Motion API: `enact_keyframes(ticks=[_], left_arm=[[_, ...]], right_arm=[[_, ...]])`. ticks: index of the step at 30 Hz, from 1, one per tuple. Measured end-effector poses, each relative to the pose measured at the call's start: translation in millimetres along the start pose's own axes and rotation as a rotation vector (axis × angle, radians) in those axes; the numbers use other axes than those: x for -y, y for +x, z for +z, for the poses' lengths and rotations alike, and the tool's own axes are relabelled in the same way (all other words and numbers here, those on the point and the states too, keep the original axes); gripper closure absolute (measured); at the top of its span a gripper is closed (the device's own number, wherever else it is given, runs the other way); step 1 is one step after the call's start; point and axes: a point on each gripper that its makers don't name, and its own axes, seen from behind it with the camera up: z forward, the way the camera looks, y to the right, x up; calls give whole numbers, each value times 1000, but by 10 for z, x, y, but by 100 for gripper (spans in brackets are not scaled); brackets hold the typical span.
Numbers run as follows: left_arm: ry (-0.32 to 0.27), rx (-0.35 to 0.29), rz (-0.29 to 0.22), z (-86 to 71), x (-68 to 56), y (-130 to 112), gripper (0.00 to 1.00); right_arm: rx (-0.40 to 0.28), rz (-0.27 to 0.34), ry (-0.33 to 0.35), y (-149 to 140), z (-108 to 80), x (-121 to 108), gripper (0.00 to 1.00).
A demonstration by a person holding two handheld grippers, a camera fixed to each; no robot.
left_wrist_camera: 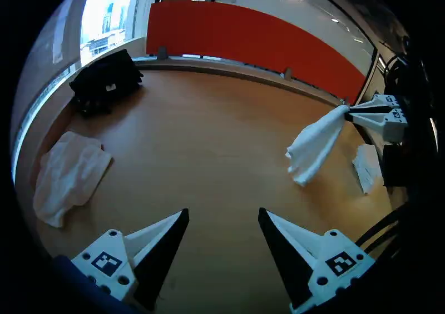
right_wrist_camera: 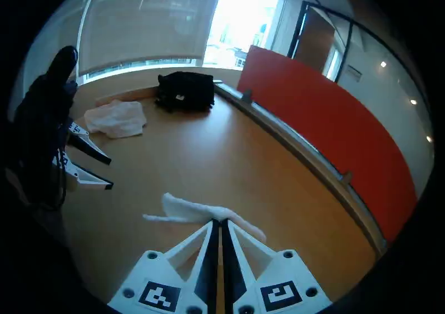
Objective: Fold towel
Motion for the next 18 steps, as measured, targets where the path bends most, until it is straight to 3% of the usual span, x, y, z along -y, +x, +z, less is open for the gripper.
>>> enact_keyframes(ticks=[10,18], left_arm=[[-16,-5,18,2,-61,76,7],[-20,-2,25,18,-90,91,7]], right_arm=[[-13,15,-44,32,-201,-241,97],[-36,67,-59,51,-307,-387,97]])
